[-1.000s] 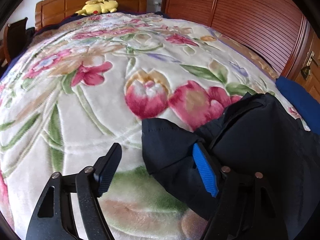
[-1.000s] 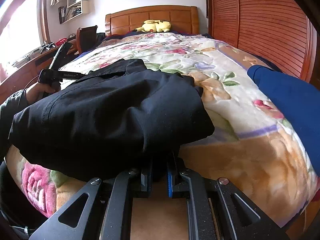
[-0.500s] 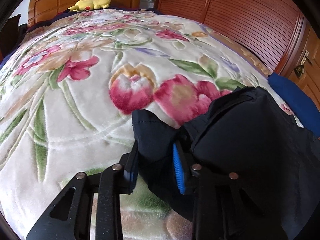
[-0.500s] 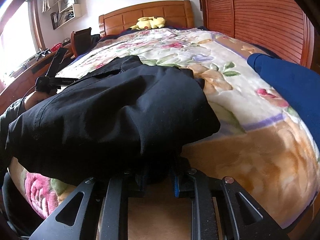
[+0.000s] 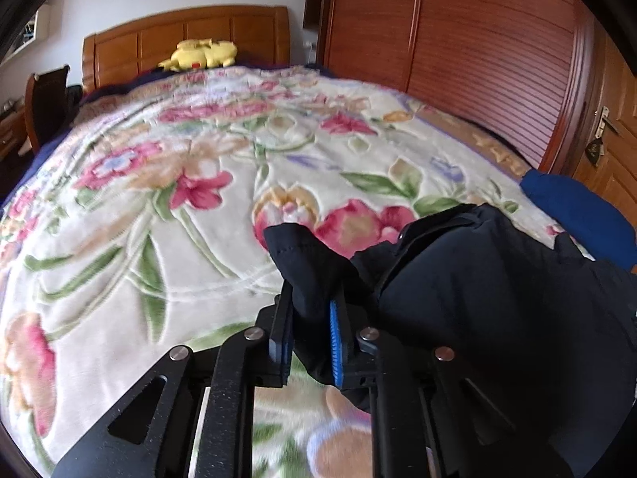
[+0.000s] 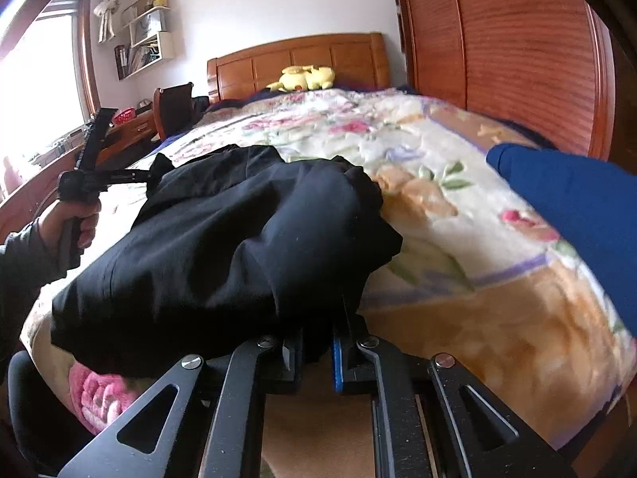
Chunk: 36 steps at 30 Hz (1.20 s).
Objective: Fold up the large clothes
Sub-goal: 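Lift the coat bundle with both grippers and carry it toward the blue cloth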
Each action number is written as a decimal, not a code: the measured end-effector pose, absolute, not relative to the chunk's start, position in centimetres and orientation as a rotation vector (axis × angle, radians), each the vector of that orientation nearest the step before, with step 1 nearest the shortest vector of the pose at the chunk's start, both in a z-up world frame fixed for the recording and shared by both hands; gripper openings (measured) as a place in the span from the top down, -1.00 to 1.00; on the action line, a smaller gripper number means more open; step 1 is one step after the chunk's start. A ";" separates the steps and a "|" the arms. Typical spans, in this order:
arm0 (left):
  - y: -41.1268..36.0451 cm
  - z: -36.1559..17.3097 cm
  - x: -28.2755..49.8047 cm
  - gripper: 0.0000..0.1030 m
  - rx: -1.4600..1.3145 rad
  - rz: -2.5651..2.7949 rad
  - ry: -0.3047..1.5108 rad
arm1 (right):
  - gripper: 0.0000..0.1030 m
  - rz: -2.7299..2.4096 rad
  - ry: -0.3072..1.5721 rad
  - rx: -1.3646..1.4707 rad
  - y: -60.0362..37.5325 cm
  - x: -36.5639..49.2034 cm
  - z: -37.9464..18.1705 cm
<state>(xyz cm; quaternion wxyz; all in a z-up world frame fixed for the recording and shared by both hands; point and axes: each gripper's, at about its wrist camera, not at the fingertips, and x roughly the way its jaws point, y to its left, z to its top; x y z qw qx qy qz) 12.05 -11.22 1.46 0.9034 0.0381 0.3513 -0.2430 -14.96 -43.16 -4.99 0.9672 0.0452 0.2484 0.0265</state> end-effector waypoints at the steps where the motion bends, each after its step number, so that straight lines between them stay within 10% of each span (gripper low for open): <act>1: -11.2 1.8 11.7 0.71 0.082 -0.502 0.718 | 0.81 0.051 0.496 0.084 -43.0 -15.2 -4.9; 36: -15.4 10.5 5.0 0.76 0.167 -0.464 0.549 | 0.84 0.081 0.335 -0.048 -45.6 -15.8 -2.7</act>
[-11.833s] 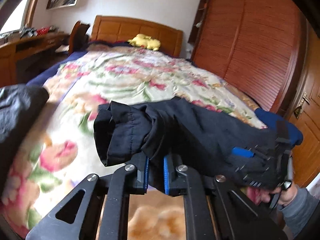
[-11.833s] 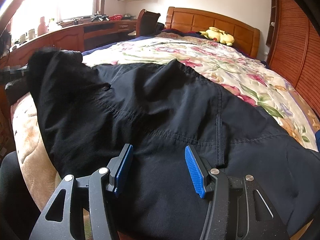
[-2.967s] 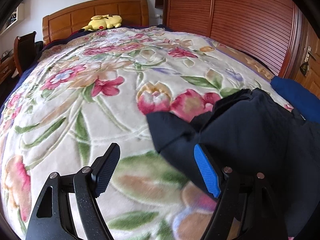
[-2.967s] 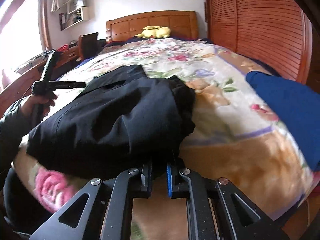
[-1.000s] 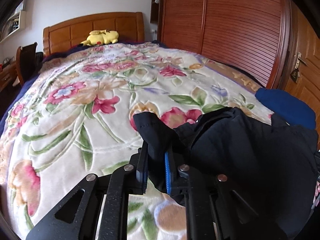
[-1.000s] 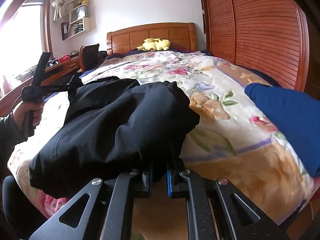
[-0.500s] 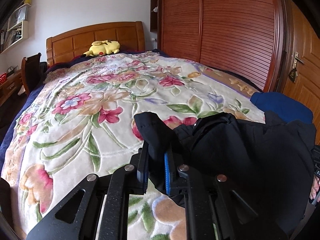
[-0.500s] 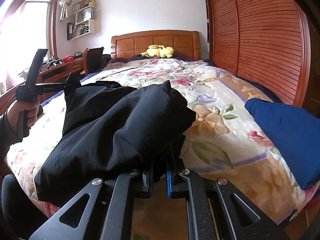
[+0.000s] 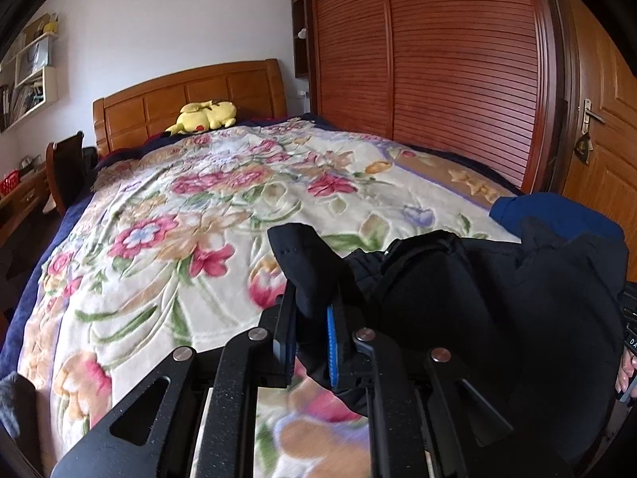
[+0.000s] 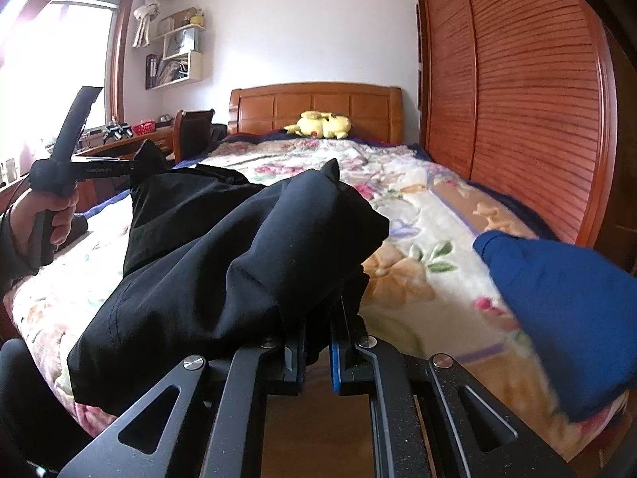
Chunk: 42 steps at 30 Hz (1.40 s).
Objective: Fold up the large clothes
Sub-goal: 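Lift the coat bundle with both grippers and carry it toward the blue cloth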
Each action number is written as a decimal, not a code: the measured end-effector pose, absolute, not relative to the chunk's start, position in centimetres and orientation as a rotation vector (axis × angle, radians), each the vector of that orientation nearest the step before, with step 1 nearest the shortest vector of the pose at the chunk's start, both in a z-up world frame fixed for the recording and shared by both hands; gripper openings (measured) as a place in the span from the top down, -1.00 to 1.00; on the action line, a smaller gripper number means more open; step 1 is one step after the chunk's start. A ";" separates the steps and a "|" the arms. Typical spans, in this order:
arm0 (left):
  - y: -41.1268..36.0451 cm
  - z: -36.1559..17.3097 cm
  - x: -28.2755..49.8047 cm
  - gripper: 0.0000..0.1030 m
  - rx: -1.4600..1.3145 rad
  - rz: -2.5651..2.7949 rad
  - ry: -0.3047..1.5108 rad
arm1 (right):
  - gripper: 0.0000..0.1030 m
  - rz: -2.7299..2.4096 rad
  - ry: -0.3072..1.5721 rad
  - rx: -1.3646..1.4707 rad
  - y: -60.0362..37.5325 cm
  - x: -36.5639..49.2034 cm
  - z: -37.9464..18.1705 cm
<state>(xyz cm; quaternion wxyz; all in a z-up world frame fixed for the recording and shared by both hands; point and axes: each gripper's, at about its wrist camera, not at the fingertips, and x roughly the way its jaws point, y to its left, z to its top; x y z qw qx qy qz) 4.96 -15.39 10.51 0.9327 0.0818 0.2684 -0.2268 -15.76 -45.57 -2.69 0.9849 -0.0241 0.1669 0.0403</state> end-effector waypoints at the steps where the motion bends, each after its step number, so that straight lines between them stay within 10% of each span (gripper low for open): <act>1: -16.2 10.9 5.0 0.76 0.170 -0.467 0.543 | 0.84 0.077 0.327 -0.048 -46.2 -15.9 -2.5; 30: -60.4 15.7 8.5 0.76 0.268 -0.881 0.457 | 0.84 -0.462 0.282 0.037 -67.4 -24.3 2.5; 42: -54.9 10.4 9.0 0.53 0.263 -0.821 0.597 | 0.38 -0.527 0.323 0.205 -67.1 -25.8 -0.4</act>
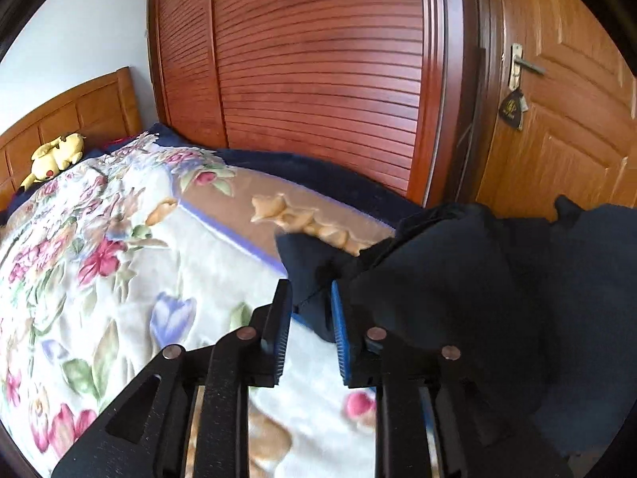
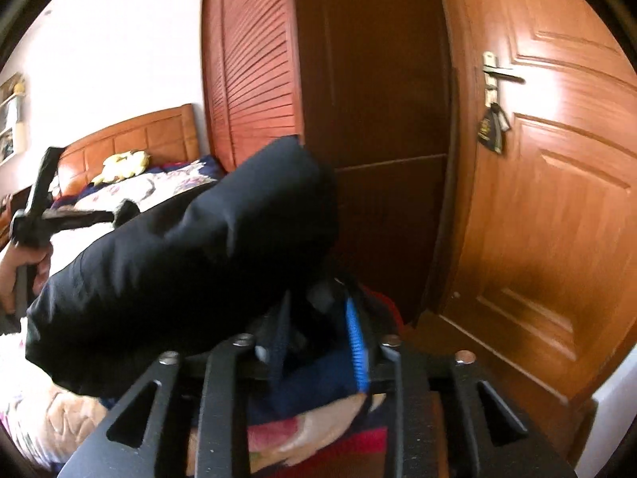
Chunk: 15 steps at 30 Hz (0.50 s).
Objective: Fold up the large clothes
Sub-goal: 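Lift the coat bundle with both grippers and carry it toward the blue cloth, then lower the coat bundle onto the blue cloth and open both grippers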
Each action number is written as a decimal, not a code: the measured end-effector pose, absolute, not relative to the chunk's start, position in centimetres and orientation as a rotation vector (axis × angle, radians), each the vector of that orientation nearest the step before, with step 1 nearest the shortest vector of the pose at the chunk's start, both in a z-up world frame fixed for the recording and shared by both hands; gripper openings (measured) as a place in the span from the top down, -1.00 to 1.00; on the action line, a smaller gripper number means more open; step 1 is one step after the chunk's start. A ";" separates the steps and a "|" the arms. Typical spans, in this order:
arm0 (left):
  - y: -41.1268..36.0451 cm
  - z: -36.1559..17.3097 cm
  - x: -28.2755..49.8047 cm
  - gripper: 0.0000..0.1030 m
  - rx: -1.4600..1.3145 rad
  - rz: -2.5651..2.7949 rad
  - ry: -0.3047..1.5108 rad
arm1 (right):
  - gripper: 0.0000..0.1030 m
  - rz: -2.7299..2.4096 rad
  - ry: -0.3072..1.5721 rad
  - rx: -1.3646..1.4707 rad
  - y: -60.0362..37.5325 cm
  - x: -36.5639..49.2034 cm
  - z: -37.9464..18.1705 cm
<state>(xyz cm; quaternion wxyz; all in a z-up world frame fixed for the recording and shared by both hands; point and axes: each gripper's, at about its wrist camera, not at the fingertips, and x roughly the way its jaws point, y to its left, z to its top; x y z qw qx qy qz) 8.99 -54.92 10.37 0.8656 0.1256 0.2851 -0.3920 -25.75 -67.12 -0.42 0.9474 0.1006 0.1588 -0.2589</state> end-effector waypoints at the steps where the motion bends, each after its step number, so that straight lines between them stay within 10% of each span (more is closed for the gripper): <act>1: -54.2 10.4 9.2 0.51 0.262 -0.824 0.594 | 0.38 -0.537 0.316 0.207 -67.0 -26.4 -0.2; 5: -52.1 11.2 8.4 0.48 0.261 -0.863 0.579 | 0.38 -0.559 0.270 0.186 -65.5 -28.3 2.3; 15: -48.4 12.5 4.7 -0.50 0.181 -1.012 0.525 | -0.08 -0.458 0.234 0.058 -59.0 -24.5 7.7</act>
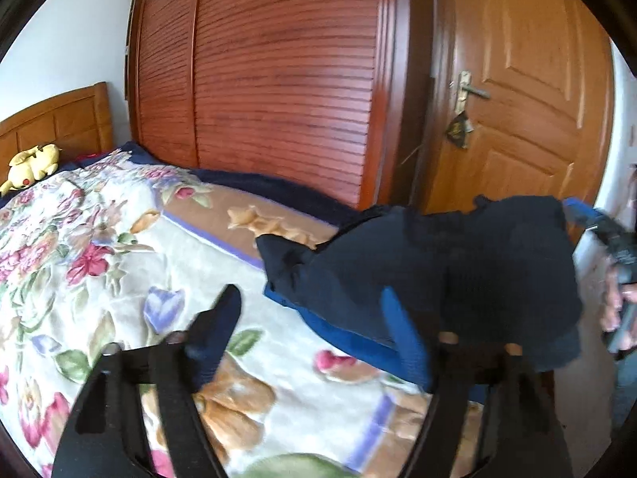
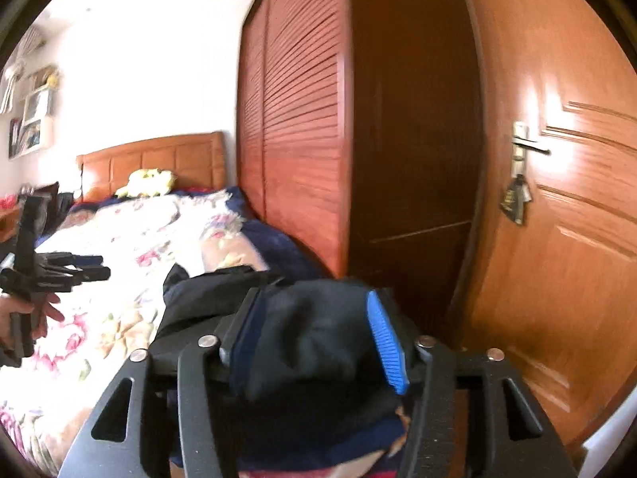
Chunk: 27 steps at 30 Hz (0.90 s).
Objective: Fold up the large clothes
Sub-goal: 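Lower the coat bundle onto the blue cloth and open both grippers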
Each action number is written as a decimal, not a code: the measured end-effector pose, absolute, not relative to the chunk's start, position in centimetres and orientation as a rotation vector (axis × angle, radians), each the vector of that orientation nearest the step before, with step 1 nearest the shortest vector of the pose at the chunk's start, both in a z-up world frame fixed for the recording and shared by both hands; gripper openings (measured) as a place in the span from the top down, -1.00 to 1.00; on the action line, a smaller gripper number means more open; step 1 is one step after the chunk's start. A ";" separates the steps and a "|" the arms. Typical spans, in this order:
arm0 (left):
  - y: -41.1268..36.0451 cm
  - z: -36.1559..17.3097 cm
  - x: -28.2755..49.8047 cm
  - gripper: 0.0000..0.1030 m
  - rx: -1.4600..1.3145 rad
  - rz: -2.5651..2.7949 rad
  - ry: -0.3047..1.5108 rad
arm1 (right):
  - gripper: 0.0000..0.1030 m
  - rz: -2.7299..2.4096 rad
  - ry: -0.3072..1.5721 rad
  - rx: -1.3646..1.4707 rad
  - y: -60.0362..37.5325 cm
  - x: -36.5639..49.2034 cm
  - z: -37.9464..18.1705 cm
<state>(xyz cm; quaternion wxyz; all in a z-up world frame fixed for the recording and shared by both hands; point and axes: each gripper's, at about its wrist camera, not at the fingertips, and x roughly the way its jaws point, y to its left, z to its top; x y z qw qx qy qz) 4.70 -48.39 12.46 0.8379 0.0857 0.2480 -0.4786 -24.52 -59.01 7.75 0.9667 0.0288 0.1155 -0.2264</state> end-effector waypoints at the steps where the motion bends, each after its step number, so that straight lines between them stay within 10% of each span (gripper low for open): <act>1: -48.1 12.5 4.3 -0.54 0.182 -1.019 0.519 | -0.08 -0.454 0.262 0.063 -59.1 -23.9 7.2; 10: -43.1 11.0 0.2 -0.60 0.187 -0.986 0.473 | -0.08 -0.509 0.456 0.249 -62.8 -23.2 1.5; 27: -25.7 11.0 -3.9 -0.61 0.133 -0.756 0.403 | -0.08 -0.405 0.240 0.103 -44.7 -24.3 9.5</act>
